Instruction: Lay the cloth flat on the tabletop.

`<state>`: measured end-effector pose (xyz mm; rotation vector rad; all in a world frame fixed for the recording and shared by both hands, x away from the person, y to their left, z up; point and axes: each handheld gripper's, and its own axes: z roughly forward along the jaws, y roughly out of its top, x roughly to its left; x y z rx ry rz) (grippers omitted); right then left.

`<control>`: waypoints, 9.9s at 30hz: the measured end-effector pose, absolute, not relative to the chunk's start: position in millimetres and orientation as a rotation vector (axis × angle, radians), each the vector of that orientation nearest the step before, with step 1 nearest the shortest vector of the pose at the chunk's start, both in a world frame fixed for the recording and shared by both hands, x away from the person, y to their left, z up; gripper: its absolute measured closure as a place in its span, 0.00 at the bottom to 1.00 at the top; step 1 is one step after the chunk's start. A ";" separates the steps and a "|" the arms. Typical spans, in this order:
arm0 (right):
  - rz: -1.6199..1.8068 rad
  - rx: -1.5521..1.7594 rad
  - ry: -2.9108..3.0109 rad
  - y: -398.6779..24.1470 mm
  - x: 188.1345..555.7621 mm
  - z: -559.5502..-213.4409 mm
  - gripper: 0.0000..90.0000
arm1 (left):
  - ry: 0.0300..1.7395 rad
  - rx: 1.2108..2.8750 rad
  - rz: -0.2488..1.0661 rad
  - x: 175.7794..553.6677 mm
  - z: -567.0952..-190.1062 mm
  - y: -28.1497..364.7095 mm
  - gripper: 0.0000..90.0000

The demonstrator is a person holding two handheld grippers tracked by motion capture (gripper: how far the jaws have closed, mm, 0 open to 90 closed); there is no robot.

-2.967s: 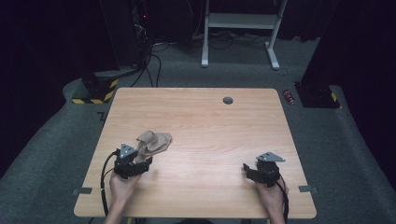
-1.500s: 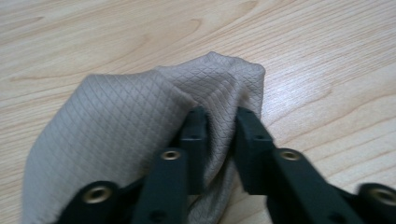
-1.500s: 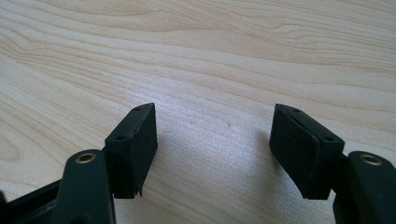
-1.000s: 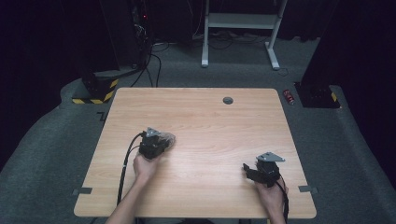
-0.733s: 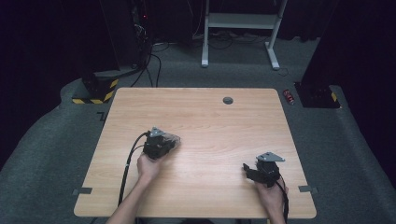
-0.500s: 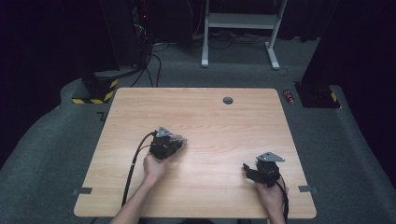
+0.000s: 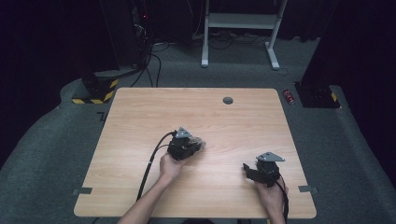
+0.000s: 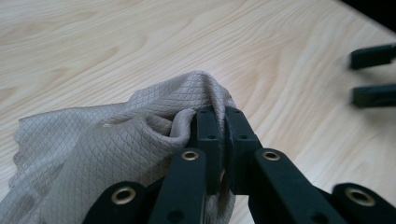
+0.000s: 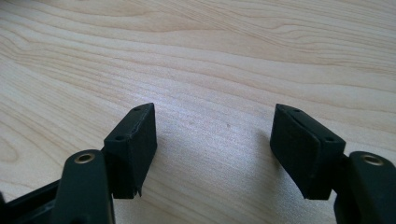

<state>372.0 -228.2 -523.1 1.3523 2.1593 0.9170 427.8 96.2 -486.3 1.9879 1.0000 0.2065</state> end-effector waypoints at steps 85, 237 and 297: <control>1.041 0.967 2.447 -120.1 397.4 -480.4 0.99 | 1.182 2.023 0.533 387.5 -526.6 139.4 0.40; 1.023 1.050 2.407 -130.1 424.0 -459.7 0.99 | 1.185 2.023 0.538 387.8 -526.6 140.0 0.38; 0.809 1.153 2.407 -124.8 445.4 -498.1 0.99 | 1.183 2.027 0.540 387.8 -526.5 140.1 0.38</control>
